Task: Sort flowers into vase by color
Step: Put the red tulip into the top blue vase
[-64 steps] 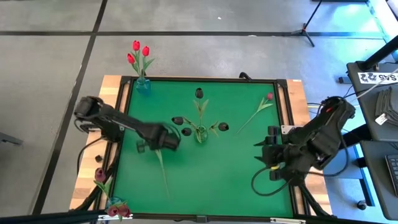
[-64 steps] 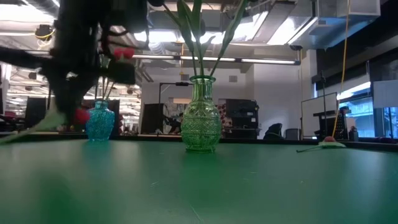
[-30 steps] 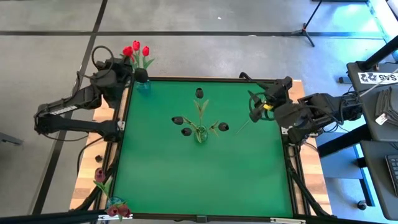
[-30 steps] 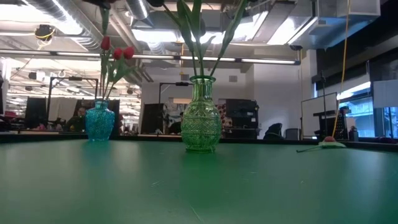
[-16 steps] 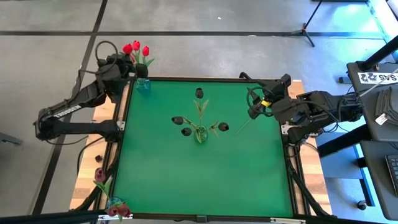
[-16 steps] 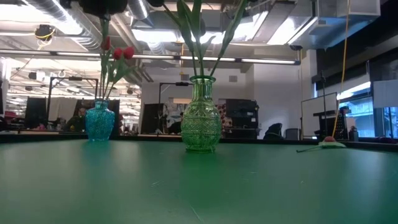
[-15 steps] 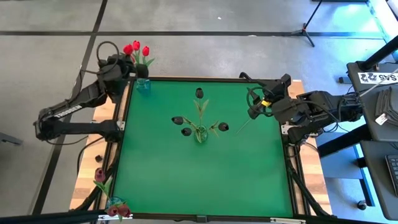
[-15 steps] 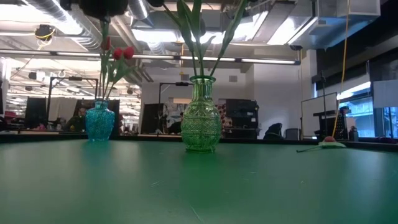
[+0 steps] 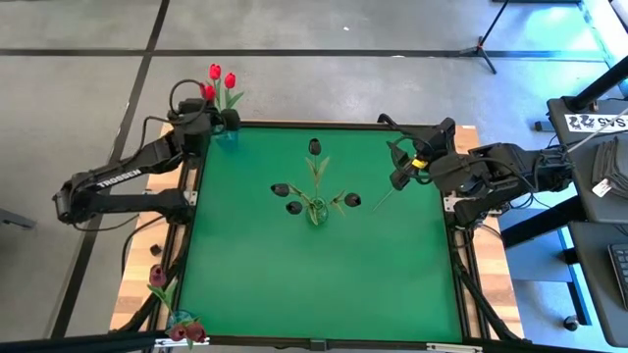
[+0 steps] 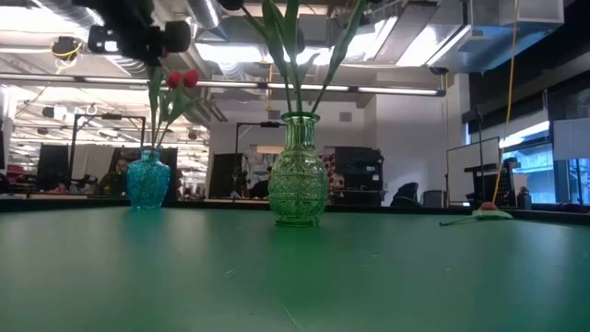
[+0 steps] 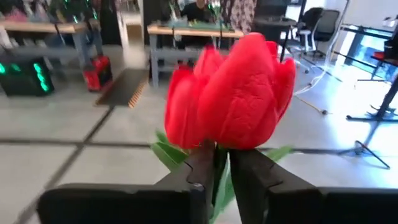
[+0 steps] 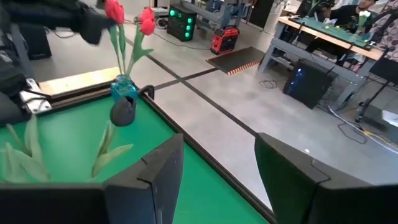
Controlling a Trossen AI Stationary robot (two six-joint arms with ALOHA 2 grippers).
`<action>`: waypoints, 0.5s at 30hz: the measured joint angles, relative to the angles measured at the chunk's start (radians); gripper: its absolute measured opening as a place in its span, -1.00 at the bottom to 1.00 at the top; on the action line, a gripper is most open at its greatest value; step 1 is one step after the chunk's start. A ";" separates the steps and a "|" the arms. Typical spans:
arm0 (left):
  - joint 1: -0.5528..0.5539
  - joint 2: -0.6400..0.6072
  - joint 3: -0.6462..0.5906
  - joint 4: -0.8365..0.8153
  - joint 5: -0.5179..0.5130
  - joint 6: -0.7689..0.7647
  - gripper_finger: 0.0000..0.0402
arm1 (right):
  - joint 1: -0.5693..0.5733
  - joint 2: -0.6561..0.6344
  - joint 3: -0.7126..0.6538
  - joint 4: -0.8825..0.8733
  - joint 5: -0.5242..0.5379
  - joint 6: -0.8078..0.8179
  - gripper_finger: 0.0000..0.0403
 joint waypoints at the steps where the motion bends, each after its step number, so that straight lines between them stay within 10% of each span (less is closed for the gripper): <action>1: 0.007 0.000 -0.007 -0.013 0.018 -0.029 -0.75 | 0.000 0.000 0.000 0.009 -0.004 0.000 -0.02; 15: 0.212 0.000 0.208 -0.635 0.442 -0.257 -0.23 | 0.000 0.000 0.000 -0.002 -0.139 0.187 -0.02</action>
